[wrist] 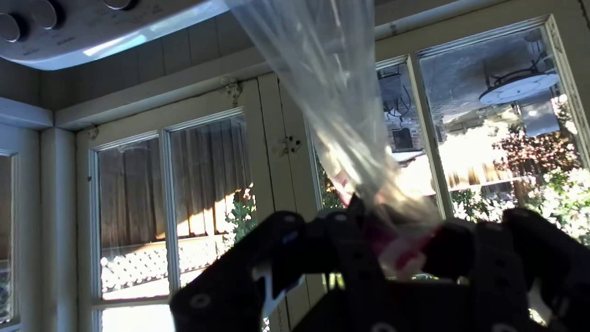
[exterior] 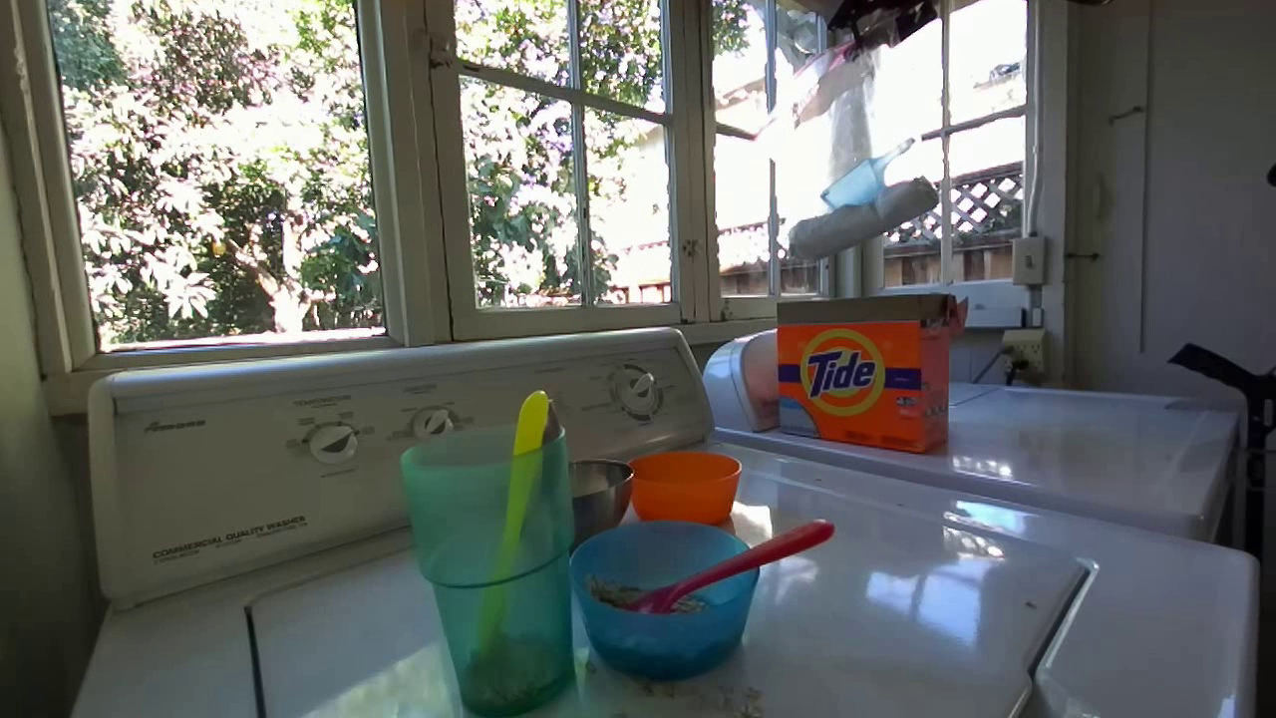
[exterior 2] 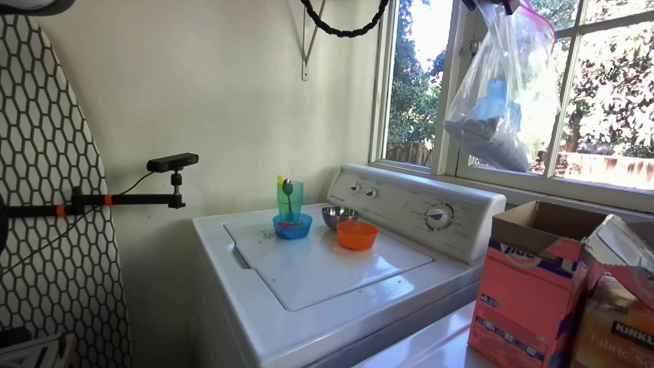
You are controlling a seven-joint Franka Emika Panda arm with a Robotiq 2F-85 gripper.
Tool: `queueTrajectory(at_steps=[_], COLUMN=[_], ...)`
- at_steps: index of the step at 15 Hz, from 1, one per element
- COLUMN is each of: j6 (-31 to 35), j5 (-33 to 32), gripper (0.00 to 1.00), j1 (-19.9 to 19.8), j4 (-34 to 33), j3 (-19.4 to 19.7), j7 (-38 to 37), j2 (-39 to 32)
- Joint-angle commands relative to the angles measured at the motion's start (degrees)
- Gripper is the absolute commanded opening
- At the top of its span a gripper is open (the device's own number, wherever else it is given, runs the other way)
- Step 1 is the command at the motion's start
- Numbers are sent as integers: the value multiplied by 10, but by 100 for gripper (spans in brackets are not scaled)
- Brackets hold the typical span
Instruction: Remove the plastic bag in the box, then put it down
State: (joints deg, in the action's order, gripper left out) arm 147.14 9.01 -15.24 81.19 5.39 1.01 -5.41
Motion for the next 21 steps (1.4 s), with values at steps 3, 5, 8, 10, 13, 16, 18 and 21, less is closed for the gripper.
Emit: queueTrajectory(at_steps=[3, 5, 8, 10, 13, 16, 18, 21], j6=[8, 15, 20, 21, 29, 50, 77, 122], j5=[-3, -3, -11, -14, -20, -18, -34, -72], gripper=[0, 0, 0, 0, 0, 0, 0, 0], j1=[4, 7, 14, 18, 27, 57, 69, 65], j4=[17, 34, 57, 74, 126, 203, 262, 336], j3=[-3, -7, -13, -16, -25, -22, -25, -42], j7=[-1, -1, -14, -24, -48, -60, -84, -138], j2=[8, 18, 30, 37, 63, 101, 121, 137])
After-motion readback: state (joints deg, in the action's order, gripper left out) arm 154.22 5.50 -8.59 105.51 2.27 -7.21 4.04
